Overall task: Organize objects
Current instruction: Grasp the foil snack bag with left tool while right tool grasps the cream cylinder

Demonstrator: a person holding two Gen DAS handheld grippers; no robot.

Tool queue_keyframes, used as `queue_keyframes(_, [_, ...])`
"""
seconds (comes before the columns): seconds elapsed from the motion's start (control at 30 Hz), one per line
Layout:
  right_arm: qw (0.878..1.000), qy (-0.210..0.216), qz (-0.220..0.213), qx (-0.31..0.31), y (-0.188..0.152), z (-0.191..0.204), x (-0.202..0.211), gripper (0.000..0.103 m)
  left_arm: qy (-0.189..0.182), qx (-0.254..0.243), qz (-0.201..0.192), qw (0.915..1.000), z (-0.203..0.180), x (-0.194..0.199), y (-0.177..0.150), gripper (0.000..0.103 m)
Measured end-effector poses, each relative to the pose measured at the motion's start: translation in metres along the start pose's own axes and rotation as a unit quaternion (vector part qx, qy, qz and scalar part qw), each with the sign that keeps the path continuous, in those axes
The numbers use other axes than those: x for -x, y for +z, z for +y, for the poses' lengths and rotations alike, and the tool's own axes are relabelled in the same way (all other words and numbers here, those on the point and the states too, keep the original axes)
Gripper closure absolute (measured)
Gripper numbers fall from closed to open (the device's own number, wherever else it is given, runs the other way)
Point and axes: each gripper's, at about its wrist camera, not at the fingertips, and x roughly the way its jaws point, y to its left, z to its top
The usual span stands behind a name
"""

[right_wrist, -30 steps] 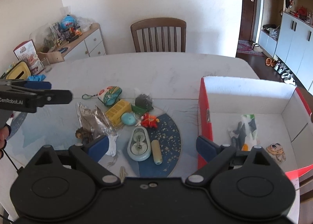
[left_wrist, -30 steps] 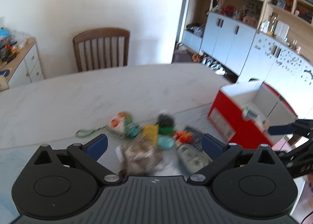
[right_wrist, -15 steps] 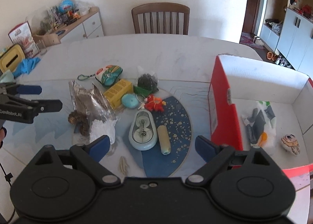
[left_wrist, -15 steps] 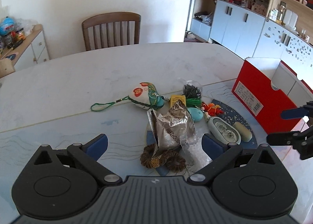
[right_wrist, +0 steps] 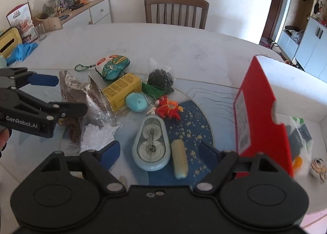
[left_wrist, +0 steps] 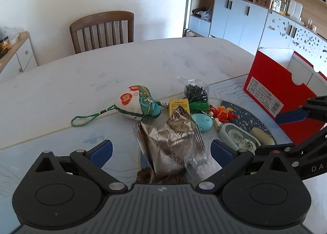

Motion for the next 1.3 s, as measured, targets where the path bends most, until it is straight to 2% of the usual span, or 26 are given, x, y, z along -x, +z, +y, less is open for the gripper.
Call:
queue_keyframes(0.17, [1.0,0.005,0.008,-0.021,-0.006,-0.013,0.002,0.027,-0.018,0.005,-0.001,0.9998,-0.001,-0.008,0.001,0.0])
queue_keyframes(0.43, [1.0,0.001,0.028,-0.014,-0.017,-0.021,-0.005,0.051,-0.026,0.012,0.002,0.9996,-0.001,-0.017,0.003,0.001])
queue_keyframes(0.57, [0.999,-0.003,0.028,-0.018,-0.017,-0.023,-0.012,0.057,-0.029,0.012,0.001,0.9995,-0.002,-0.019,0.004,0.002])
queue_keyframes(0.63, [1.0,-0.005,0.025,-0.015,-0.017,-0.023,-0.012,0.06,-0.03,0.014,0.0,0.9995,-0.003,-0.019,0.005,0.006])
queue_keyframes(0.7, [1.0,0.0,0.025,-0.018,-0.016,-0.025,-0.012,0.063,-0.034,0.018,0.002,0.9993,-0.003,-0.02,0.005,0.018])
queue_keyframes(0.9, [0.999,0.012,0.023,-0.036,-0.017,-0.03,-0.014,0.07,-0.026,0.026,0.009,0.9993,-0.003,-0.02,0.005,0.044])
queue_keyframes(1.07, [0.999,0.018,0.028,-0.041,-0.019,-0.033,-0.018,0.077,-0.017,0.021,0.012,0.9996,-0.004,-0.019,0.006,0.05])
queue_keyframes(1.17, [0.999,0.019,0.023,-0.045,-0.02,-0.033,-0.017,0.087,-0.01,0.018,0.015,0.9997,-0.006,-0.018,0.008,0.054])
queue_keyframes(1.3, [0.999,0.017,0.018,-0.046,-0.018,-0.031,-0.011,0.089,0.01,0.005,0.024,0.9997,-0.01,-0.015,0.009,0.055])
